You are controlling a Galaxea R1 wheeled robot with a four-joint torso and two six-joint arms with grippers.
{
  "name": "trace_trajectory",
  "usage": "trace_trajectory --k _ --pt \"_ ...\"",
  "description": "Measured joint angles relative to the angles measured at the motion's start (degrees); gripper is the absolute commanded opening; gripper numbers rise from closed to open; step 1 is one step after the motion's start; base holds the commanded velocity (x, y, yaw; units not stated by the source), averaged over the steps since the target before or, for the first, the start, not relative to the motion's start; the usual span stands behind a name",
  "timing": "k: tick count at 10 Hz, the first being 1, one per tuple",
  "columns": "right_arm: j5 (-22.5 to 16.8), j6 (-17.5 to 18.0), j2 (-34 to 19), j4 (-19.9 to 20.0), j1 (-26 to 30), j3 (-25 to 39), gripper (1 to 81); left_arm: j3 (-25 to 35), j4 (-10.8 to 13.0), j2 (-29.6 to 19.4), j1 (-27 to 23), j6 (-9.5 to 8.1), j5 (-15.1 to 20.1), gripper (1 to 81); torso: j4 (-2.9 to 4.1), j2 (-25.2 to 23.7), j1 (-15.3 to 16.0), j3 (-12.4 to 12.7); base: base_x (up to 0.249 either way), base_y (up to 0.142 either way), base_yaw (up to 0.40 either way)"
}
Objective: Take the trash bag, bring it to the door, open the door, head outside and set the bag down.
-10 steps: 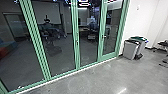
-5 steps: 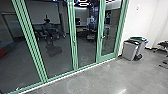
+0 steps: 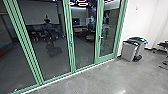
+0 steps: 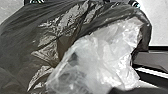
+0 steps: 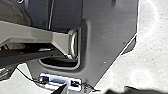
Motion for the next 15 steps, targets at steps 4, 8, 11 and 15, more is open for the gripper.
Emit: trace_trajectory --k 4,8,11,15 --pt "-0.02 -0.01 0.1 -0.04 0.05 -0.05 81.1 0.0 0.0 -0.04 0.02 0.0 0.02 1.0 0.0 0.0 0.0 0.0 0.141 -0.105 0.0" --pt "-0.02 -0.01 0.18 -0.06 0.16 -0.05 81.1 0.0 0.0 -0.15 0.02 0.0 0.02 1.0 0.0 0.0 0.02 0.0 0.142 -0.1 0.0" --pt "-0.02 -0.04 0.18 -0.06 0.16 -0.05 81.1 0.0 0.0 -0.12 0.02 0.0 0.02 1.0 0.02 0.0 0.0 0.0 0.142 -0.1 0.0" --pt "-0.05 -0.04 0.18 -0.06 0.0 -0.05 81.1 0.0 0.0 -0.12 0.3 0.0 0.11 1.0 0.0 0.0 0.02 4.3 0.142 -0.1 0.0"
